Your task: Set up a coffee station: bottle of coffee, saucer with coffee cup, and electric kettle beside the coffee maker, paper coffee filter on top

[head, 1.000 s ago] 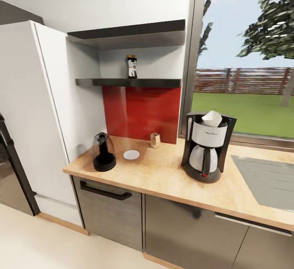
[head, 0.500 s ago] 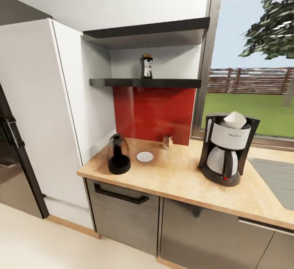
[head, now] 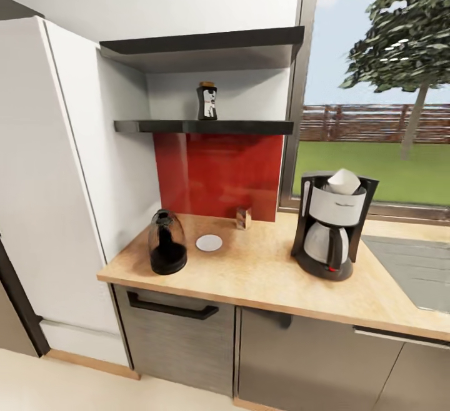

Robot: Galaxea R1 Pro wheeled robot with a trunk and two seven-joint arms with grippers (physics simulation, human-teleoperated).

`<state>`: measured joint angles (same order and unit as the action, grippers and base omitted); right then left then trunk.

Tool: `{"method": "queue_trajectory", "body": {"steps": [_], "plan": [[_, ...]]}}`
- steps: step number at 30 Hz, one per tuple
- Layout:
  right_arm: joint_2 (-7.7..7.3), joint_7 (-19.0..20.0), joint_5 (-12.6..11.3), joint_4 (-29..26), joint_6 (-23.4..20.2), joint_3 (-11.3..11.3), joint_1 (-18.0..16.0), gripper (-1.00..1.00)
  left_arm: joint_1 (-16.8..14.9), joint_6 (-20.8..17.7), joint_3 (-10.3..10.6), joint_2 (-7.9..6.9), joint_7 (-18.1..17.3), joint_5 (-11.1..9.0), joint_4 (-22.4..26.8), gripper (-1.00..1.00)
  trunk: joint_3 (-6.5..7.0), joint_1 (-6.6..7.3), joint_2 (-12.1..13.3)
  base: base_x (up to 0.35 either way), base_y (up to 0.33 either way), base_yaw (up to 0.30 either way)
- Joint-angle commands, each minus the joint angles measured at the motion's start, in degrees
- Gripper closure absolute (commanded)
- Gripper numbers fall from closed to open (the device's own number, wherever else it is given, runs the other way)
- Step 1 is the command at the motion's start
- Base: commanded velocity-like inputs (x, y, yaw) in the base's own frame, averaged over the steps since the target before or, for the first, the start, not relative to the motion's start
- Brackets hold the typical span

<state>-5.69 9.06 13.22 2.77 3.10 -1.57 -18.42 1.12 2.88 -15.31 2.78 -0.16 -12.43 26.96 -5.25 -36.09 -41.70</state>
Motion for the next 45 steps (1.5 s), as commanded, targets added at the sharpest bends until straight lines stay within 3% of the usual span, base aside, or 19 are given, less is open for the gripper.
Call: {"method": "queue_trajectory", "body": {"steps": [1, 18, 32, 37, 40, 43, 45], "plan": [[-0.02, 0.1, 0.4, 0.2, 0.3, -0.2, -0.1, -1.00, 0.0, 0.0, -0.1, 0.03, 0.0, -0.6, 0.1, -1.00, -0.08, -0.02, -0.1, 0.001, 0.001, -0.284], [0.02, 0.1, 0.4, 0.2, 0.3, -0.2, -0.1, -1.00, 0.1, 0.0, -0.1, 0.03, 0.0, -0.5, 0.1, -1.00, -0.08, -0.02, -0.1, 0.000, 0.012, -0.264], [0.16, -0.1, 0.4, 0.2, 0.4, -0.1, -0.1, -1.00, 0.0, 0.0, -0.1, -0.01, 0.0, -0.5, 0.1, -1.00, -0.08, -0.02, -0.1, 0.000, 0.249, -0.025], [0.19, -0.2, 0.4, 0.2, 0.5, -0.1, -0.1, -1.00, 0.0, 0.6, 0.1, -0.25, -0.2, -0.4, 2.4, -1.00, -0.08, -0.02, -0.1, 0.000, 0.008, 0.000], [0.23, -0.2, 0.4, 0.2, 0.5, -0.1, -0.1, -1.00, 0.0, 0.1, 1.7, -0.24, -1.5, -0.4, 7.5, -1.00, -0.08, -0.02, -0.1, 0.000, 0.001, 0.000], [0.21, -0.2, 0.4, 0.2, 0.5, -0.1, -0.1, -1.00, 0.0, -4.2, 6.8, -0.23, -4.5, -0.3, 15.3, -1.00, -0.08, -0.02, -0.1, 0.000, 0.000, 0.000], [0.19, -0.2, 0.4, 0.2, 0.5, -0.1, -0.1, -1.00, 0.0, -7.2, 8.9, -0.20, -5.9, -0.3, 18.7, -1.00, -0.08, -0.02, -0.1, 0.000, 0.000, 0.000]]}}
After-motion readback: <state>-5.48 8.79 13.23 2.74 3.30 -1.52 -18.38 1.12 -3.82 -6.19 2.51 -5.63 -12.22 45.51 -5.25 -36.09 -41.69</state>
